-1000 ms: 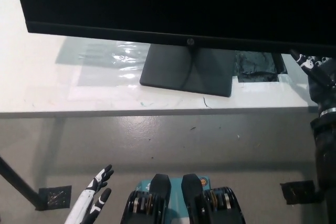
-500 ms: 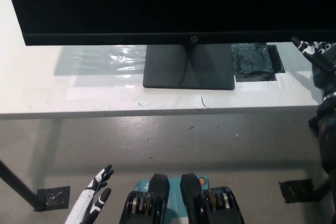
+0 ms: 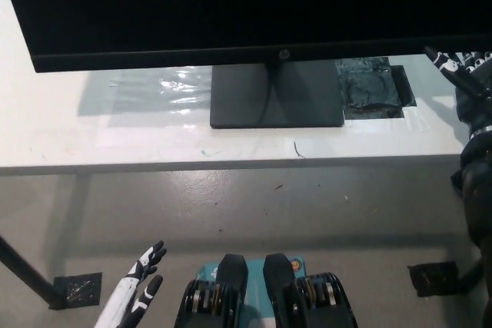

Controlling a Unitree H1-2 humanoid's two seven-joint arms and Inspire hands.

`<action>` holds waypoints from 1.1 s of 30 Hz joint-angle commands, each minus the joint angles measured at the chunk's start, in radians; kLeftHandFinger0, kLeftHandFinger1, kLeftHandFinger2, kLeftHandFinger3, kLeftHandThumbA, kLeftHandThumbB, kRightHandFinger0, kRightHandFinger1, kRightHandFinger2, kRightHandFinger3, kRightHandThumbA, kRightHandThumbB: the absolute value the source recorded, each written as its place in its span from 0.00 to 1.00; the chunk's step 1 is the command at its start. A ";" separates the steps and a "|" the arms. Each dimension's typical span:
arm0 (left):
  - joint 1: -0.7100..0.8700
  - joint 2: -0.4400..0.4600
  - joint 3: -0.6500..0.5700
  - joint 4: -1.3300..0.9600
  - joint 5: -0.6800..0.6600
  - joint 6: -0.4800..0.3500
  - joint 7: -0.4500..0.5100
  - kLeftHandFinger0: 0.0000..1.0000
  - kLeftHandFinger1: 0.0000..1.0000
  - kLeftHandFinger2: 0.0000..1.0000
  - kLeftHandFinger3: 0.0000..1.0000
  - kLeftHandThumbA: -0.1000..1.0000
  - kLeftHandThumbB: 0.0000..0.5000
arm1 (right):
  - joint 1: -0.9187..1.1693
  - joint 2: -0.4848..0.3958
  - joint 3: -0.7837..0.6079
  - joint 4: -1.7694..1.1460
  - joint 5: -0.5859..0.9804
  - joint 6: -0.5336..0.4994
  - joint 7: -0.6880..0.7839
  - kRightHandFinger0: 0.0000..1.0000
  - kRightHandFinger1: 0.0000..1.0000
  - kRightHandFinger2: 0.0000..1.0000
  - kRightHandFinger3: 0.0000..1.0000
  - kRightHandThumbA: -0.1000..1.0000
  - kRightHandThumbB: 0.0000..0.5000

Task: The monitor is being placed at the center of the desk and the robot uses its right hand to grab on the right side of the monitor and tilt the angle of the montior sideways.

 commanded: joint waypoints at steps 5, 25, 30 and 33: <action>-0.009 0.025 0.002 -0.017 -0.010 -0.039 0.009 1.00 1.00 1.00 1.00 1.00 0.54 | -0.216 -0.004 0.046 -0.022 -0.068 -0.036 -0.026 1.00 1.00 1.00 1.00 1.00 0.67; -0.020 0.034 -0.005 -0.015 -0.001 -0.039 0.010 1.00 1.00 1.00 1.00 1.00 0.56 | 0.234 0.096 0.166 -0.830 -0.102 0.077 -0.002 1.00 1.00 1.00 1.00 1.00 0.72; -0.018 0.029 -0.005 -0.013 -0.010 -0.039 0.002 1.00 1.00 1.00 1.00 1.00 0.57 | 0.469 0.130 0.234 -1.150 -0.158 0.043 0.024 1.00 1.00 1.00 1.00 1.00 0.73; -0.018 0.027 -0.004 -0.014 -0.011 -0.039 0.001 1.00 1.00 1.00 1.00 1.00 0.59 | 0.595 0.135 0.263 -1.272 -0.186 0.000 0.048 1.00 1.00 1.00 1.00 1.00 0.77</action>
